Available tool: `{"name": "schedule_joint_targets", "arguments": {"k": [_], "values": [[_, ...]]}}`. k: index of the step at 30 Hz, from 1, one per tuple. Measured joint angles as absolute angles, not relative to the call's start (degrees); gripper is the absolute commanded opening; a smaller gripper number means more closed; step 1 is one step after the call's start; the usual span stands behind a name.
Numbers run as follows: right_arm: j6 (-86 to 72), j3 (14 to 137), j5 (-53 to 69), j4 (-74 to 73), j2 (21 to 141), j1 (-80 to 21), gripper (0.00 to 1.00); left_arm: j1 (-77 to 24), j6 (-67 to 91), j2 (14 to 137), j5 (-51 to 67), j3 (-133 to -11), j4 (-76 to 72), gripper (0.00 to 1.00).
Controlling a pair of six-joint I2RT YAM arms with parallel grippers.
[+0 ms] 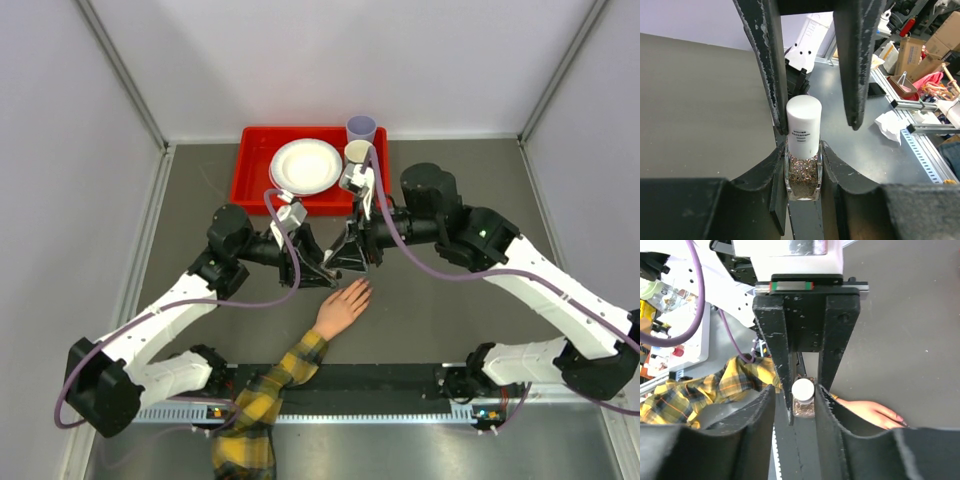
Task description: Paint the nails
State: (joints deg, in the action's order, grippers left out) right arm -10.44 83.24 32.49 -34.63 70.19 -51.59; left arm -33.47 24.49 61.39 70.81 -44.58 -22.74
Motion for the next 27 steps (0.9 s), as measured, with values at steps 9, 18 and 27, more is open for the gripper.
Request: {"name": "schedule_joint_targets", "arguments": {"k": [9,18,27], "values": [[-9.63,83.13,31.07,-34.37,71.05,-51.24,0.00,-33.50,22.59,61.25,70.11,-44.77,-20.71,0.00],[-13.34,77.34,12.82,-28.01,68.25,-56.60,0.00,-33.15,15.68,58.08,57.32,-44.91,-10.26,0.00],[-32.99,81.93,-37.78,-28.21,77.84,-74.19,0.00,-33.01,9.15,51.48,37.28,-44.07,1.19,0.00]]}}
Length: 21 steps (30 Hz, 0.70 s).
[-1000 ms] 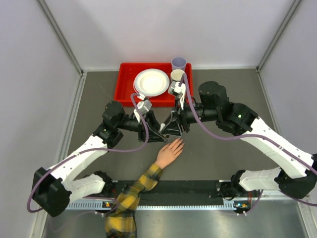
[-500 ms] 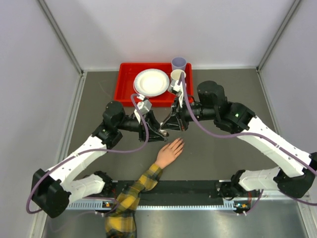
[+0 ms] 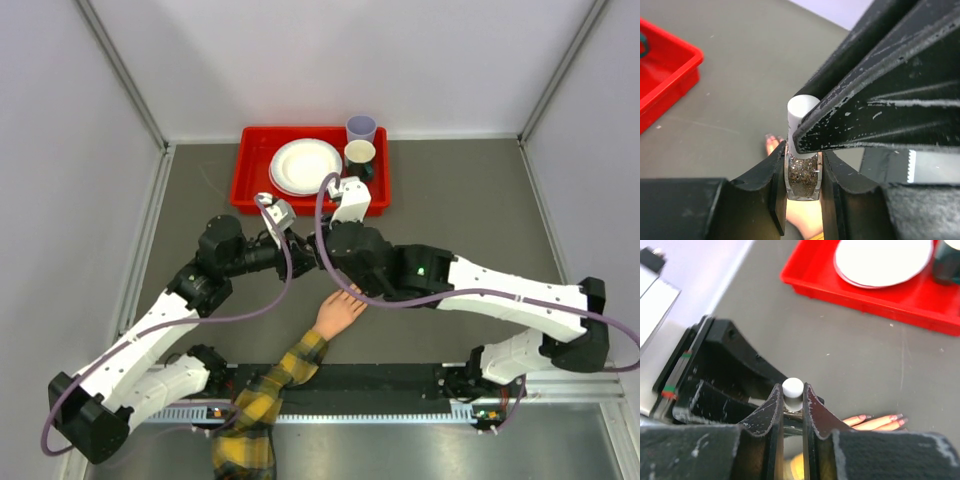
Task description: Paint the nails
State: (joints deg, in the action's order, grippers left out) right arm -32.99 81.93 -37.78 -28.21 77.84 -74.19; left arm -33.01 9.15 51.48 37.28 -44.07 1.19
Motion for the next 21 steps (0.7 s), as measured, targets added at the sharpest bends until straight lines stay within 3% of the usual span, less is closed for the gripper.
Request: {"name": "schedule_joint_targets", "arguments": {"k": [2,5,8,12,14,21], "values": [[-35.22,82.85,-41.21,-29.02,79.55,-74.91,0.00,-33.04,8.58,51.29,35.29,-43.77,2.20,0.00],[-36.23,83.53,-42.19,-29.82,80.12,-75.02,0.17,-33.04,8.16,51.29,34.87,-43.72,2.22,0.00],[-34.37,83.81,-40.60,-30.15,79.44,-74.98,0.45,-33.04,7.90,51.42,36.36,-43.72,1.41,0.00],[-28.40,83.79,-33.71,-34.24,75.50,-72.82,0.62,-32.08,8.51,52.97,40.03,-44.03,-1.78,0.00],[-25.45,83.79,-28.16,-35.73,72.71,-70.63,0.65,-31.81,9.28,54.63,43.13,-44.45,-4.01,0.00],[-15.31,81.36,-0.25,-35.75,62.30,-59.59,0.55,-31.79,17.34,59.00,58.26,-44.62,-14.33,0.00]]}}
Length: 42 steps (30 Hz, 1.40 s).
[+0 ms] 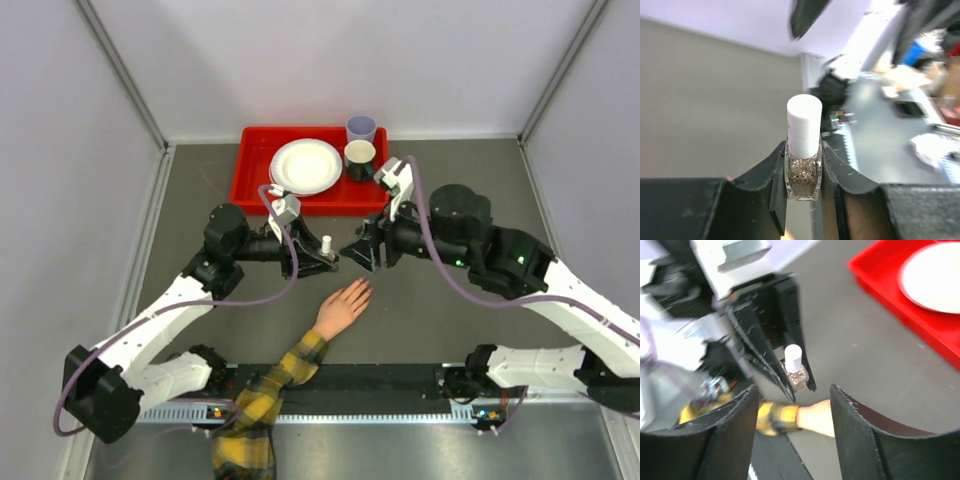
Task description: Paint the nails
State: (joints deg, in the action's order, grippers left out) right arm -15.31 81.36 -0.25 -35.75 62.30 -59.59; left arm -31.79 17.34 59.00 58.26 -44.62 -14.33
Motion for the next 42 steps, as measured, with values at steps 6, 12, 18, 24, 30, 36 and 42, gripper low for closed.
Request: {"name": "schedule_joint_targets", "arguments": {"k": [6,12,18,24,30,36,42], "values": [[-11.70,80.27,20.95,-34.28,62.87,-52.07,0.54,-32.05,28.40,62.26,68.75,-44.56,-27.35,0.00],[-10.04,80.38,31.90,-33.06,68.73,-51.09,0.49,-32.58,29.39,62.28,71.64,-44.56,-27.88,0.00],[-9.23,80.60,34.37,-32.93,70.70,-50.85,0.43,-32.80,29.39,62.28,72.64,-44.58,-27.83,0.00],[-8.54,82.67,34.72,-32.32,70.70,-50.83,0.40,-33.39,29.36,62.41,72.64,-44.56,-27.77,0.00],[-7.79,83.40,35.38,-32.51,70.74,-50.83,0.22,-33.50,29.23,62.41,72.66,-44.58,-27.64,0.00],[-6.92,83.40,35.55,-32.77,71.31,-50.72,0.00,-33.71,28.12,62.28,72.99,-44.58,-26.37,0.00],[-8.43,82.91,25.21,-31.86,71.18,-52.05,0.00,-33.87,19.03,59.00,59.46,-45.71,-14.13,0.00]]}}
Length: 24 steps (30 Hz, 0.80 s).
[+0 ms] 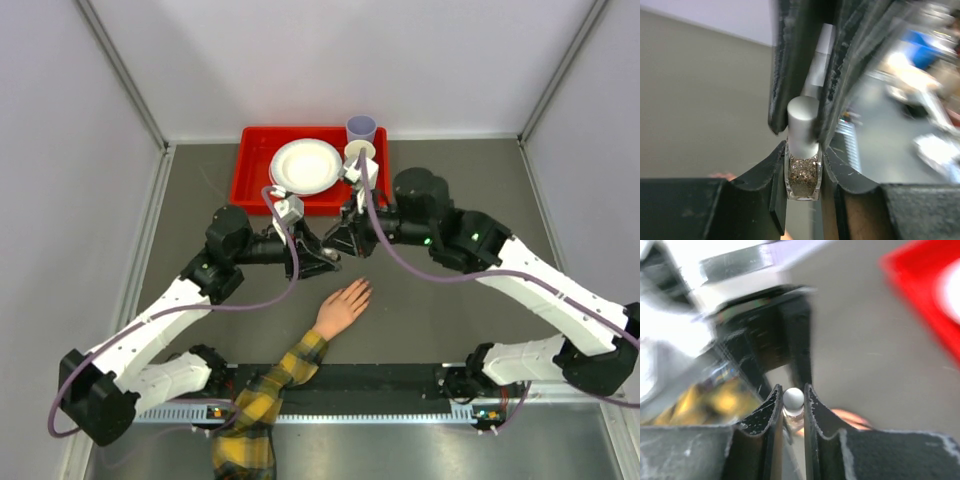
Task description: Paint the nails
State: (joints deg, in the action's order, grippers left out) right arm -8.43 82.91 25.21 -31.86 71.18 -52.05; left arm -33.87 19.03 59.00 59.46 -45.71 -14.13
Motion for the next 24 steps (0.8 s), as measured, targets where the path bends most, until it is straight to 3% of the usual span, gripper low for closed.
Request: {"name": "schedule_joint_targets", "arguments": {"k": [6,10,11,12,14,15,18,22,23,24], "values": [[-23.70,82.70,-24.91,-29.71,73.71,-69.56,0.00,-35.55,10.79,53.65,37.85,-45.87,-2.70,0.00],[-33.36,87.31,-39.68,-31.92,80.47,-73.28,0.00,-35.48,8.82,51.57,30.26,-45.17,0.86,0.00],[-34.59,87.96,-41.34,-32.21,81.58,-73.45,0.00,-35.35,8.58,51.48,29.19,-45.01,1.30,0.00],[-35.22,88.01,-42.15,-32.18,81.93,-73.52,0.11,-35.27,8.36,51.51,28.64,-44.97,1.58,0.00],[-36.05,87.83,-42.59,-32.45,81.84,-73.54,0.24,-35.29,7.90,51.64,28.77,-44.88,1.56,0.00],[-35.88,87.83,-42.33,-32.42,81.58,-73.54,0.40,-35.29,7.75,51.64,29.23,-44.88,1.30,0.00],[-33.23,87.72,-39.03,-33.82,79.85,-73.30,0.60,-34.76,7.53,51.66,30.04,-44.88,-0.21,0.00],[-26.24,87.18,-32.16,-36.18,74.41,-71.66,0.69,-33.45,7.86,52.84,35.38,-45.17,-2.66,0.00],[-24.40,86.63,-30.17,-36.42,72.40,-70.78,0.69,-33.45,8.29,53.54,37.45,-45.32,-3.42,0.00],[-22.92,86.15,-28.01,-36.34,70.76,-69.93,0.62,-33.45,8.80,54.33,39.53,-45.41,-4.08,0.00]]}}
